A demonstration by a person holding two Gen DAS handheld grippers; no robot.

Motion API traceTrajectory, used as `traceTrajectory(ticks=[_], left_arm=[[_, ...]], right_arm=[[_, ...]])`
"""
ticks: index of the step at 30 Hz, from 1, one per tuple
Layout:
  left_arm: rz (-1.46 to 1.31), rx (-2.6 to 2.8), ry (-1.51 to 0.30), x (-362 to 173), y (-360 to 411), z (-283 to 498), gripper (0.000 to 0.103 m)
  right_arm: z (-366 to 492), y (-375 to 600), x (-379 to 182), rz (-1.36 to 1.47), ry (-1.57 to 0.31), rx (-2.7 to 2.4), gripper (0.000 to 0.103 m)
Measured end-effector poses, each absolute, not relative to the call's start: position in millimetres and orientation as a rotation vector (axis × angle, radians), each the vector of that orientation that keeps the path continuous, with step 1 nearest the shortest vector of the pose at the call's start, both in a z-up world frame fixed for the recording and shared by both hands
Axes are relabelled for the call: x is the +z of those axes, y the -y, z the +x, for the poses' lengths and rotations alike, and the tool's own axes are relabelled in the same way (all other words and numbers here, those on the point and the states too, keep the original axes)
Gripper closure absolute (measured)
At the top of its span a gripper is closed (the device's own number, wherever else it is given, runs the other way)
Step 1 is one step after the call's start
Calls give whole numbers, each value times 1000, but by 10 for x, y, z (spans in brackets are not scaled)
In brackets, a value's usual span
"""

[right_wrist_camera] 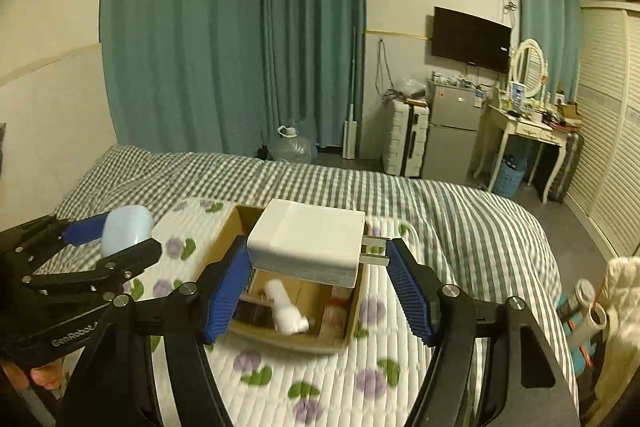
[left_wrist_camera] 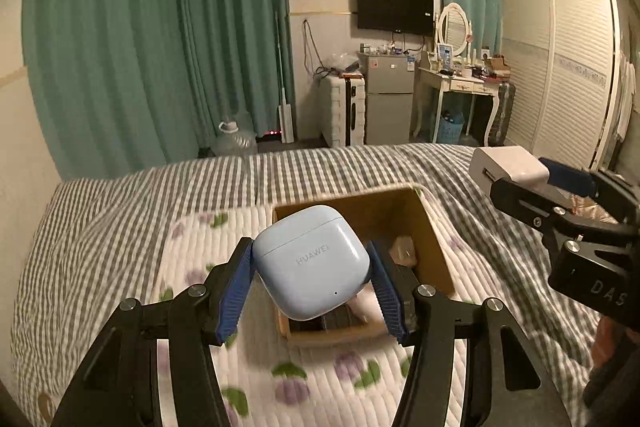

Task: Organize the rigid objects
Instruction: 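Carry the earbud case and charger block into the box and release both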

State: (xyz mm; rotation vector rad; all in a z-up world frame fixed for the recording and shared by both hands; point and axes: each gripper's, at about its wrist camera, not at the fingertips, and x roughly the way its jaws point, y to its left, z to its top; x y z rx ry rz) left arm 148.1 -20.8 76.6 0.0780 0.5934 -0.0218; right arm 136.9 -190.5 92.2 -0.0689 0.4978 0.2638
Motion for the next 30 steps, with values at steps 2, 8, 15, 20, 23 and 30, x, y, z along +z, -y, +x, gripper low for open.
traceTrajectory(ticks=[2, 8, 15, 20, 23, 30], left_arm=[[80, -32, -594, 736, 199, 1678, 45], [102, -74, -667, 295, 237, 2295, 45], [113, -85, -781, -436, 269, 2812, 45], [126, -110, -824, -698, 232, 2976, 45], [118, -117, -832, -741, 202, 2991, 44], [94, -113, -780, -483, 196, 2825, 29]], right_arm=[[1574, 1861, 960, -91, -493, 278, 34], [2284, 1775, 777, -70, -531, 324, 35], [2956, 1686, 76, -59, -644, 352, 35], [3285, 1614, -365, -60, -728, 350, 35], [3346, 1581, -496, -70, -745, 350, 34], [3308, 1670, -377, -7, -689, 292, 18]])
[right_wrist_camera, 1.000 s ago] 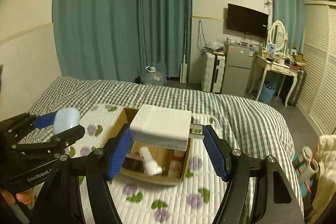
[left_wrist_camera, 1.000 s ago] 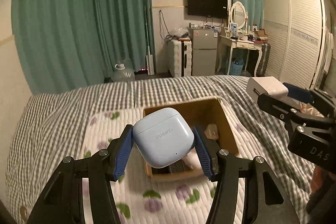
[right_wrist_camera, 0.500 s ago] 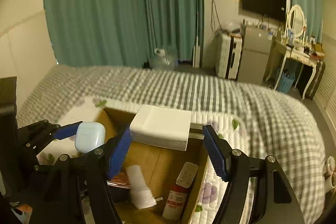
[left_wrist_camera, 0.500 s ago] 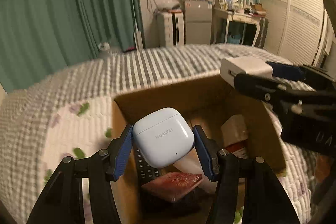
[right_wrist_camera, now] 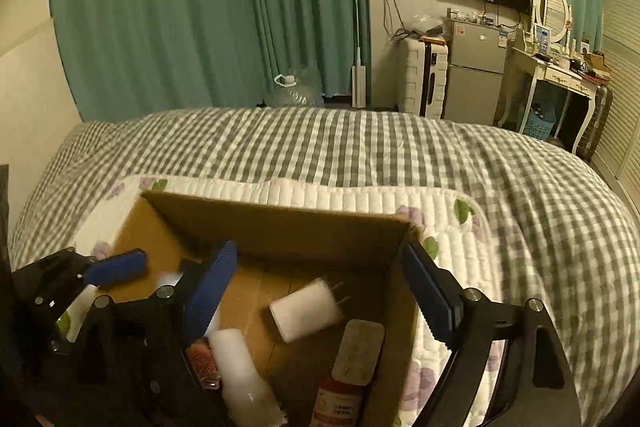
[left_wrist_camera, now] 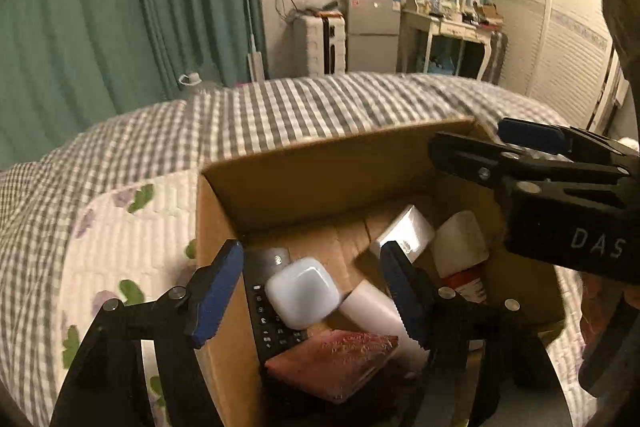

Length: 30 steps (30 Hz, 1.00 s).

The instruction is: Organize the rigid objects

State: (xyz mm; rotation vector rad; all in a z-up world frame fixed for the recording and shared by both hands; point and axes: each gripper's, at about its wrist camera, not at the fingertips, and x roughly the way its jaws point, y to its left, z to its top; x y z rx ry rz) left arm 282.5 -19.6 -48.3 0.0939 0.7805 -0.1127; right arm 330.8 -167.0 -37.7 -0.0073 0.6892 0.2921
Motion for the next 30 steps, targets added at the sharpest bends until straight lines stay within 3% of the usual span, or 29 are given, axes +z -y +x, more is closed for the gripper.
traceTrajectory(ticks=[4, 9, 12, 16, 19, 22, 30], left_arm=[[72, -92, -745, -86, 169, 2611, 29], [81, -52, -586, 636, 185, 2088, 14], [104, -36, -515, 1046, 200, 1731, 12], [122, -21, -443, 1449, 146, 1317, 11], [108, 7, -374, 1654, 96, 1007, 10], [56, 26, -279, 1791, 35, 670, 2], [21, 16, -178, 1687, -38, 188, 0]], right_arm=[[3084, 1741, -61, -49, -653, 260, 18], [2598, 1897, 607, -73, -583, 224, 18], [2254, 1943, 999, -101, -525, 206, 18], [1680, 2013, 1509, -124, -412, 153, 1], [1271, 2047, 1790, -133, -342, 136, 0], [961, 2075, 1912, -124, -305, 134, 0], [514, 2306, 1804, 39, -273, 154, 0]])
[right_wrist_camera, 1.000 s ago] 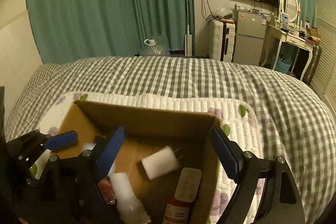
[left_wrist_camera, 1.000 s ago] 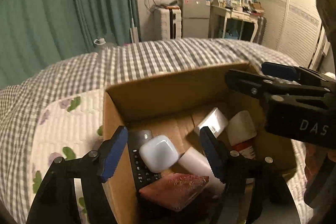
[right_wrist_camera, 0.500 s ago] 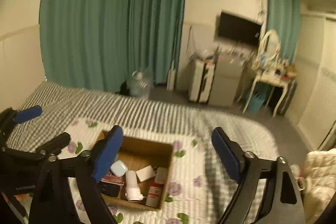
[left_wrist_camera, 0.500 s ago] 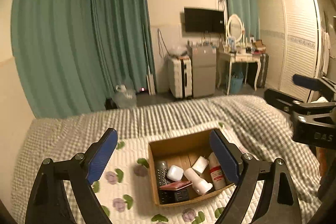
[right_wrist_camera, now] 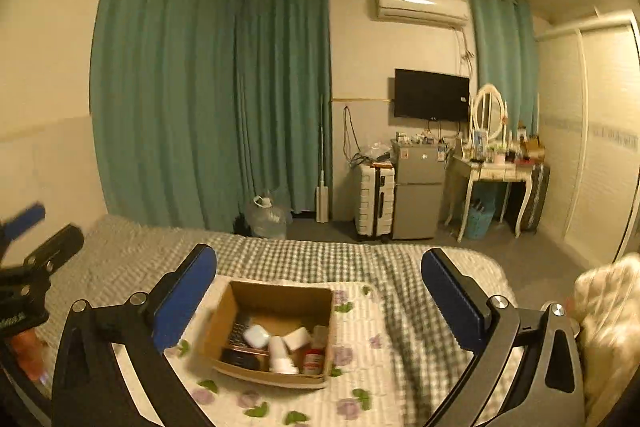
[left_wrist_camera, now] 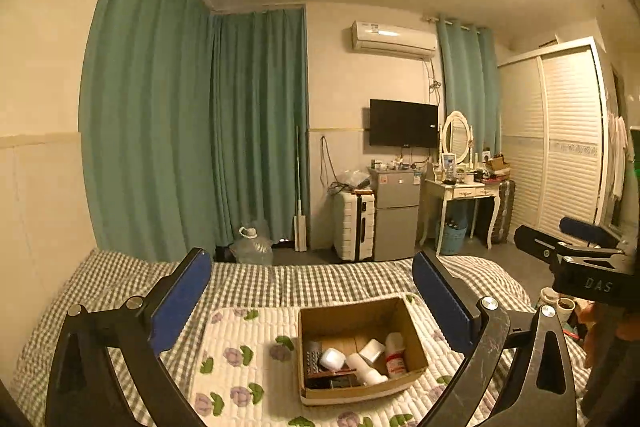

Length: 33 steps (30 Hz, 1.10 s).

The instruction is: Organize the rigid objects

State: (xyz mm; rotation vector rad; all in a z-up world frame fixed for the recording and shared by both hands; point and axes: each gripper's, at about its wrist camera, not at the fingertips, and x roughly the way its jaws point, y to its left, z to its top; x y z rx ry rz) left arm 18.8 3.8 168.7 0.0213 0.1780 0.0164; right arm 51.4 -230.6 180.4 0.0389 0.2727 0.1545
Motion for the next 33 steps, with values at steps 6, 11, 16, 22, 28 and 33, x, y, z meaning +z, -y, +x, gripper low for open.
traceTrajectory(ticks=[6, 11, 16, 22, 28, 33], left_arm=[[46, 6, -249, 1170, -36, 246, 0], [9, -1, -360, 496, -139, 442, 0], [36, 43, -407, 98, -131, 545, 0], [22, 25, -441, -85, -142, 582, 0], [11, 20, -451, -78, -176, 591, 0], [9, 24, -457, -86, -190, 601, 0]], right_arm=[[489, 2263, 1396, 60, -260, 128, 0], [568, 2081, 708, -3, -312, 95, 0], [654, 1975, 232, -42, -365, 111, 0], [732, 1849, -9, -41, -386, 142, 0], [726, 1827, -74, -38, -406, 148, 0], [694, 1819, -95, -47, -393, 140, 0]])
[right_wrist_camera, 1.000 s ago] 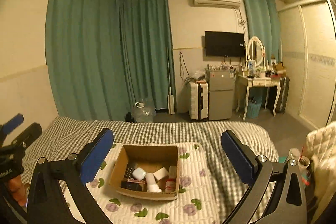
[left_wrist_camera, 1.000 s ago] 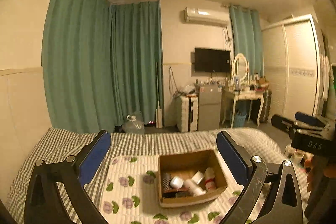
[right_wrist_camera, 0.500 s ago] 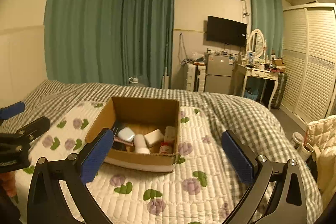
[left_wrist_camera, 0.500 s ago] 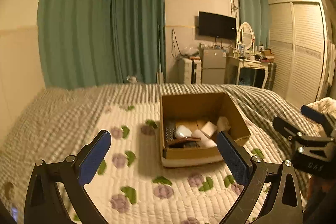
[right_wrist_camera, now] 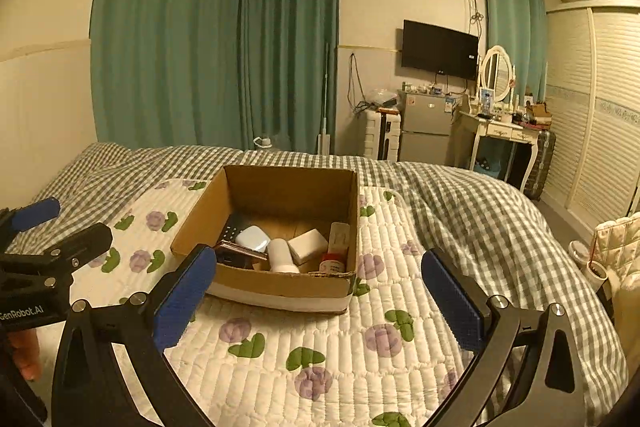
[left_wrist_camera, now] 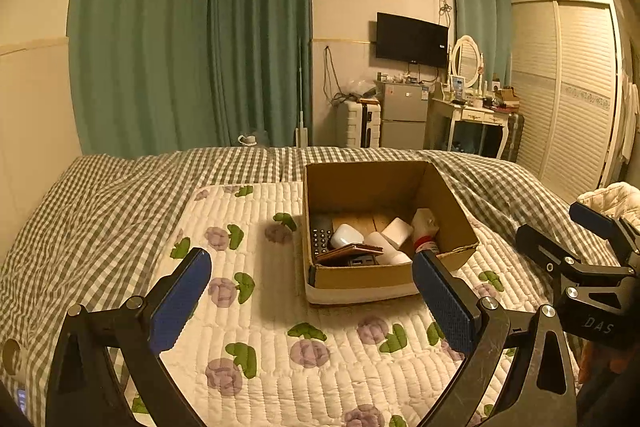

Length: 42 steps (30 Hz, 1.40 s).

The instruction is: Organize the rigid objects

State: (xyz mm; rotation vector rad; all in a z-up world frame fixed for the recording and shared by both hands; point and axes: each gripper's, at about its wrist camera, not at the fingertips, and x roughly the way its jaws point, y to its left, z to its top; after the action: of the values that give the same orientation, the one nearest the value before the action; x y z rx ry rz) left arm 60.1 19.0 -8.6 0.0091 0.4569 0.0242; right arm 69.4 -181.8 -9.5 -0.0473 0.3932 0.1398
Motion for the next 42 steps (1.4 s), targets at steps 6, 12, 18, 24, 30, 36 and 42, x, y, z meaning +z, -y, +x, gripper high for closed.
traceTrajectory(ticks=[6, 12, 18, 24, 30, 36, 42], left_arm=[[16, 22, -452, -76, -193, 607, 0], [26, 19, -458, -87, -179, 608, 0], [40, 7, -464, -104, -146, 607, 0], [39, -1, -472, -122, -136, 605, 0], [52, 2, -469, -118, -131, 592, 0], [53, 8, -466, -120, -157, 595, 0], [69, 12, -479, -146, -154, 618, 0]], right_arm=[[709, 1870, -118, -27, -407, 134, 0], [738, 1884, -136, -16, -421, 130, 0], [754, 1871, -146, -18, -423, 138, 0], [787, 1864, -190, -21, -439, 136, 0], [793, 1850, -215, -26, -450, 134, 0], [791, 1842, -220, -28, -445, 133, 0], [793, 1836, -243, -32, -453, 132, 0]])
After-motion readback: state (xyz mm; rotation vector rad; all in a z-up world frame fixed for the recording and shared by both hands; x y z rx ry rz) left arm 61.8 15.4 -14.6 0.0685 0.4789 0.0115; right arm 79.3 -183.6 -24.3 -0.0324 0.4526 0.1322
